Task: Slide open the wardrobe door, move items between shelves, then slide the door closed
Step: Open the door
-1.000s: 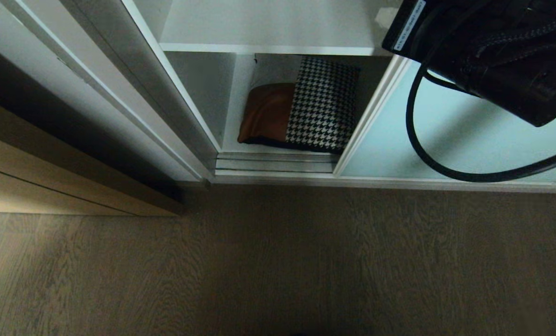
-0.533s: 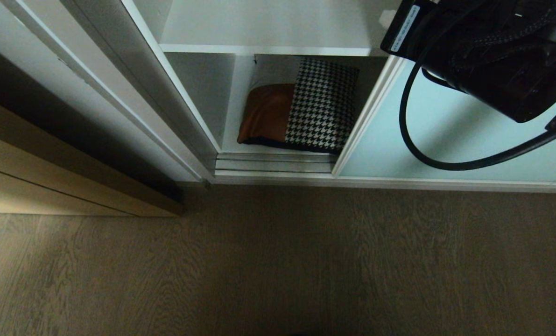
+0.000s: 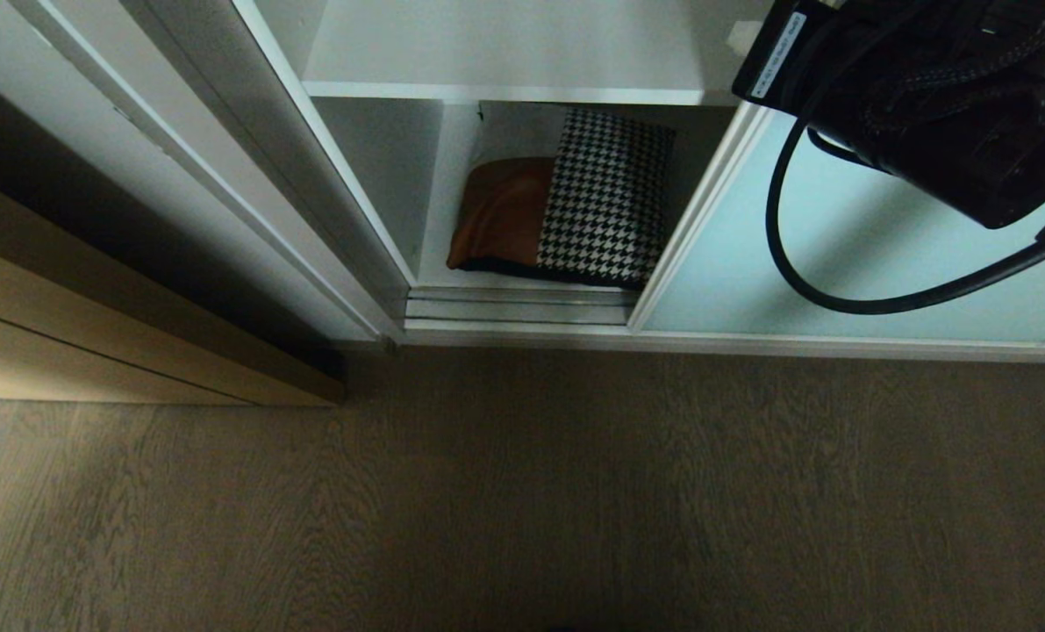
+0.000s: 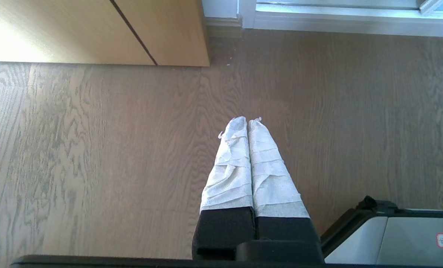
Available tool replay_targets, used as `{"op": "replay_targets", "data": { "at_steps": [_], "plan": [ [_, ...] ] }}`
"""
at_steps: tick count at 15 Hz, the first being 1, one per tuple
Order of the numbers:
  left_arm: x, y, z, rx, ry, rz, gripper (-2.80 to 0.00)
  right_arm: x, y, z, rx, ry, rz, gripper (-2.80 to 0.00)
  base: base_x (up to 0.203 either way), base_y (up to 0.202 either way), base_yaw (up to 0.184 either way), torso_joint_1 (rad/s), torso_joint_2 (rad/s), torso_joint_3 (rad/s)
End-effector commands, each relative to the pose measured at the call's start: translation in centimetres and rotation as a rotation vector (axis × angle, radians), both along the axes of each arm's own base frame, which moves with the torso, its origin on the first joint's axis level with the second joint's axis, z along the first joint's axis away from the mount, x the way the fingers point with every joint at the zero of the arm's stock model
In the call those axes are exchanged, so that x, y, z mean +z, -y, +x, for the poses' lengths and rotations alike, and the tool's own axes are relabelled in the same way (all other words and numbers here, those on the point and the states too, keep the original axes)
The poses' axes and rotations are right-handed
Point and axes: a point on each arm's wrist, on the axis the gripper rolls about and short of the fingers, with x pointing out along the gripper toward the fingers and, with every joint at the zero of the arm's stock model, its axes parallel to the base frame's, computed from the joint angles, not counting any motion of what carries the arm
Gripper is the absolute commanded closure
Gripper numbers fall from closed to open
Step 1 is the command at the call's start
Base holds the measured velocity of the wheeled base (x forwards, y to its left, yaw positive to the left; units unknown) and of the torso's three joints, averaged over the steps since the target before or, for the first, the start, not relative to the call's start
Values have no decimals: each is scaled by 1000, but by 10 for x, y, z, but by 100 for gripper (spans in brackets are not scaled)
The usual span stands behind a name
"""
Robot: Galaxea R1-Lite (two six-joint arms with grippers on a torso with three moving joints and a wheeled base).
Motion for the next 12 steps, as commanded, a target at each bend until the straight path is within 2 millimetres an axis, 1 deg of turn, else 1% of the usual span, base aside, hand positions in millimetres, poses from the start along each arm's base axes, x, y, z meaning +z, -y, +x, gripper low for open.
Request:
{"op": "replay_targets", "data": {
  "at_steps": [1, 5, 8, 12],
  "plan": [
    [0, 0, 0, 0, -3, 0, 0, 7, 12, -4, -28, 20, 14, 0, 0, 0, 0, 0, 0, 0],
    [0, 0, 0, 0, -3, 0, 0, 11, 27, -9, -48, 34, 17, 0, 0, 0, 0, 0, 0, 0],
    [0, 0, 0, 0, -3, 0, 0, 13, 42, -18, -58, 42, 10, 0, 0, 0, 0, 0, 0, 0],
    [0, 0, 0, 0, -3, 0, 0, 12, 61, -24, -89, 44, 16, 0, 0, 0, 0, 0, 0, 0]
  ]
}}
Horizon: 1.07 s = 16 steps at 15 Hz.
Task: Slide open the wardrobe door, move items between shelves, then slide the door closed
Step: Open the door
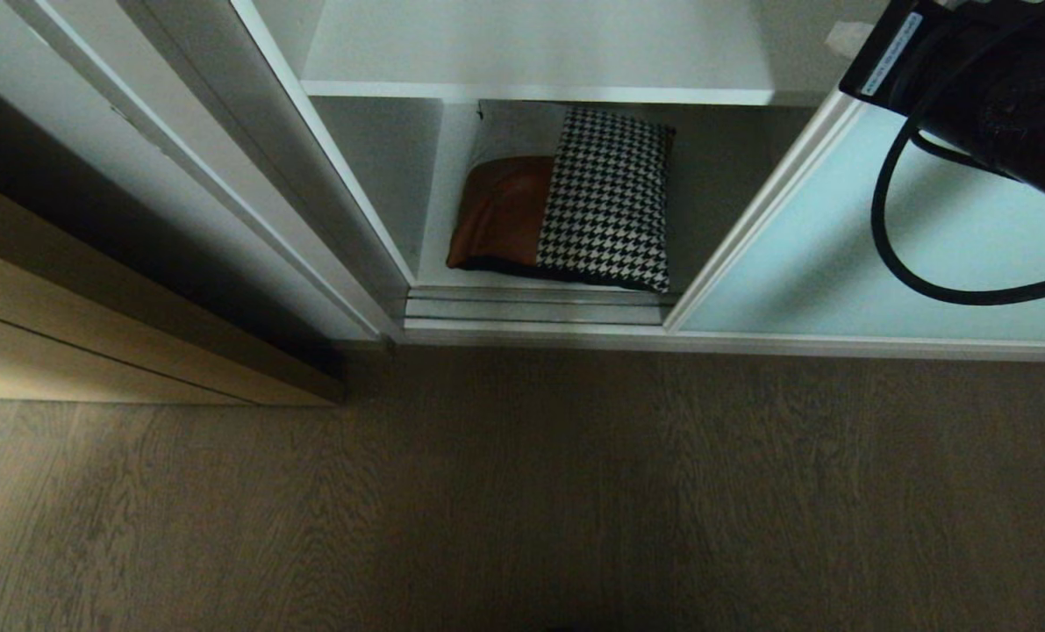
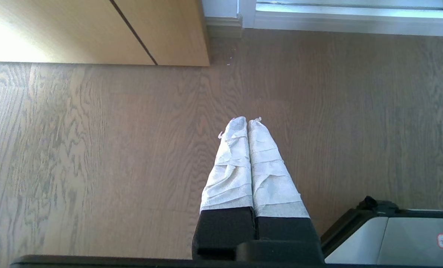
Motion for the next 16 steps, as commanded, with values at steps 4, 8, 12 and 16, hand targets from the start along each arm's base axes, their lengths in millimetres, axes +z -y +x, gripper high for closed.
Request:
{"op": "replay_targets", "data": {
  "at_steps": [4, 8, 12, 16],
  "plan": [
    [0, 0, 0, 0, -3, 0, 0, 13, 35, -17, -43, 46, 44, 0, 0, 0, 0, 0, 0, 0],
    [0, 0, 0, 0, -3, 0, 0, 17, 56, -38, -46, 45, 31, 0, 0, 0, 0, 0, 0, 0],
    [0, 0, 0, 0, -2, 0, 0, 22, 72, -49, -68, 37, 55, 0, 0, 0, 0, 0, 0, 0],
    [0, 0, 0, 1, -3, 0, 0, 22, 92, -51, -111, 38, 50, 0, 0, 0, 0, 0, 0, 0]
  ]
}}
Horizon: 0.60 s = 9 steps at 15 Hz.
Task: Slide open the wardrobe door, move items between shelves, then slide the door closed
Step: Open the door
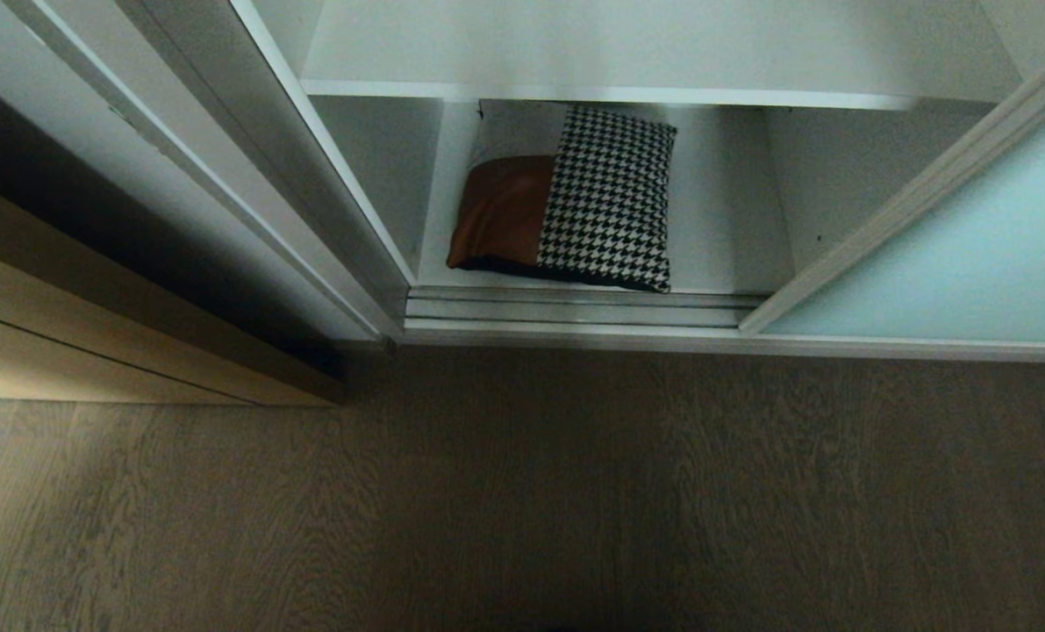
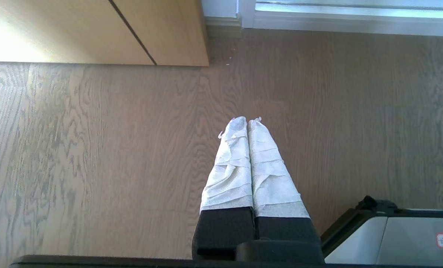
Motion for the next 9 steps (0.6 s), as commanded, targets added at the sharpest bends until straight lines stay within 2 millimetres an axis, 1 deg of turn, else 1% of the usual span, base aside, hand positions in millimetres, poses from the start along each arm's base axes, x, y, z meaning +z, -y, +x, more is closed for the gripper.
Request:
{"op": "replay_targets", "data": {
  "at_steps": [1, 4, 9],
  "plan": [
    [0, 0, 0, 1, -3, 0, 0, 1, 15, -1, -32, 6, 13, 0, 0, 0, 0, 0, 0, 0],
    [0, 0, 0, 1, -3, 0, 0, -2, 34, 1, -41, -11, 22, 0, 0, 0, 0, 0, 0, 0],
    [0, 0, 0, 1, -3, 0, 0, 5, 30, -22, 40, -28, 29, 0, 0, 0, 0, 0, 0, 0]
  ]
}}
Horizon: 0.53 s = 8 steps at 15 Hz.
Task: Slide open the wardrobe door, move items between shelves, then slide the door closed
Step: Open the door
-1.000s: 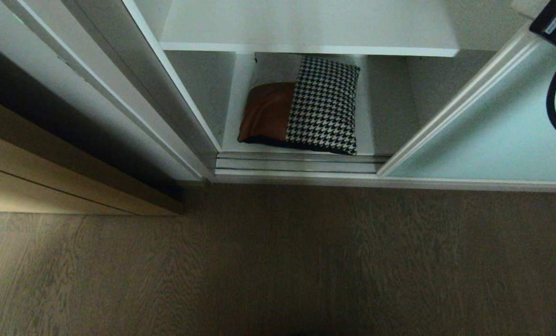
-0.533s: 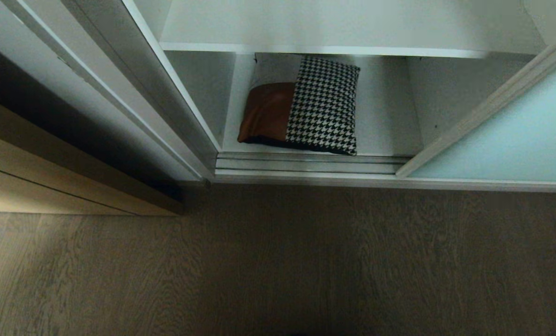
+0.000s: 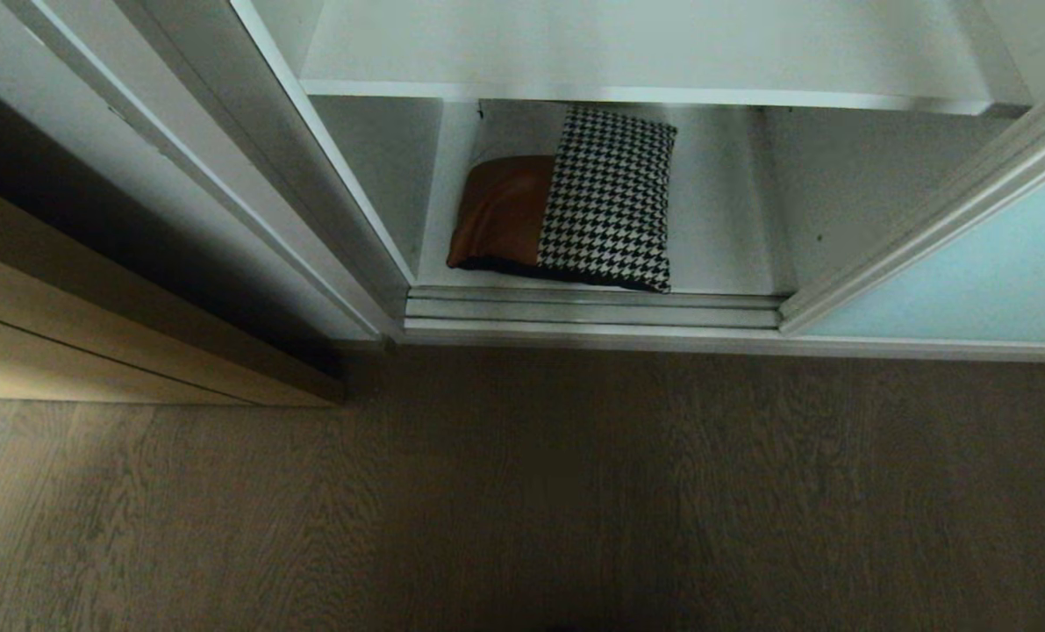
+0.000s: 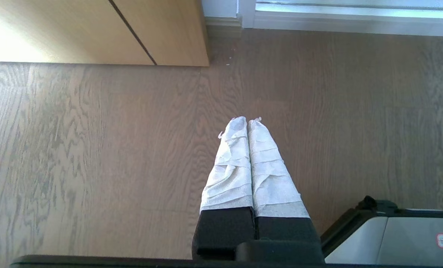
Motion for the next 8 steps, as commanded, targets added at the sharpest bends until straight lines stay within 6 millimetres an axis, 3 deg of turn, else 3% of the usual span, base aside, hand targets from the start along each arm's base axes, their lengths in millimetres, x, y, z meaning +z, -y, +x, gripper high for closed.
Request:
{"op": "replay_targets", "data": {
  "at_steps": [1, 6, 8],
  "plan": [
    [0, 0, 0, 0, -3, 0, 0, 5, -5, -17, 54, 28, -14, 0, 0, 0, 0, 0, 0, 0],
    [0, 0, 0, 0, -3, 0, 0, 2, -21, -69, 238, 14, -68, 0, 0, 0, 0, 0, 0, 0],
    [0, 0, 0, 0, -3, 0, 0, -8, -24, -86, 278, -22, -114, 0, 0, 0, 0, 0, 0, 0]
  ]
}}
